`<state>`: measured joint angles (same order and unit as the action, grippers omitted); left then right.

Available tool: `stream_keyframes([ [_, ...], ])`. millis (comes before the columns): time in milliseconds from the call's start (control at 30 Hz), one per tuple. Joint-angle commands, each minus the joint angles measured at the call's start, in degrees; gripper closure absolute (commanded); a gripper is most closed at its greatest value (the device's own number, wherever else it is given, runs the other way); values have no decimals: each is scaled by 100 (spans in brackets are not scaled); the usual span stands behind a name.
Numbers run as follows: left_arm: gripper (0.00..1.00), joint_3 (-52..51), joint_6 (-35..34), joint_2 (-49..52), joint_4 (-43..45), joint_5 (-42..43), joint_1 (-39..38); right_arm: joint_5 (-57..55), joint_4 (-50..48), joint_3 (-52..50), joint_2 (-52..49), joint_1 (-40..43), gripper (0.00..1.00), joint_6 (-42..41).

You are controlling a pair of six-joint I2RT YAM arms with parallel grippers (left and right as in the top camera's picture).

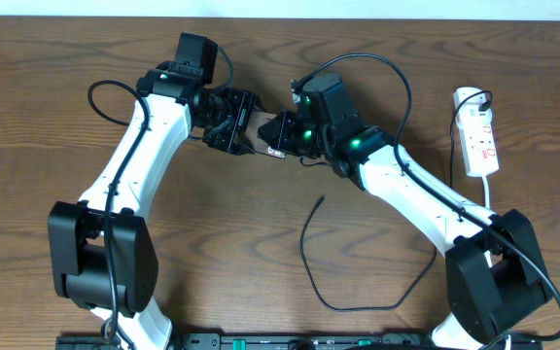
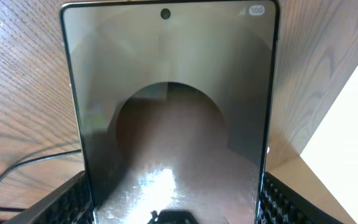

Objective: Plug charger to phone and switch on socket

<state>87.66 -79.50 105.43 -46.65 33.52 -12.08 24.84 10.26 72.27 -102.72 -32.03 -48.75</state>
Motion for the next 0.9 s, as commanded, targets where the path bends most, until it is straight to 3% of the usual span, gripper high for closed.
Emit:
stream_keyframes([
  [0, 93, 44, -31, -181, 9, 315, -28, -74, 24, 111, -59, -37, 94, -28],
  [100, 93, 44, -31, -181, 9, 315, -28, -74, 24, 111, -59, -37, 99, -31],
  [333, 92, 44, -31, -181, 9, 313, -28, -74, 24, 111, -59, -37, 99, -31],
  [400, 83, 44, -31, -181, 7, 313, -28, -72, 24, 111, -59, -28, 99, -31],
  [533, 34, 44, -28, -181, 7, 313, -28, -74, 24, 111, -59, -26, 99, -28],
  [633, 11, 44, -28, -181, 7, 313, -26, -74, 24, 111, -59, -26, 99, -28],
  [867, 9, 44, -7, -181, 7, 315, -26, -74, 24, 111, -59, 13, 99, -28],
])
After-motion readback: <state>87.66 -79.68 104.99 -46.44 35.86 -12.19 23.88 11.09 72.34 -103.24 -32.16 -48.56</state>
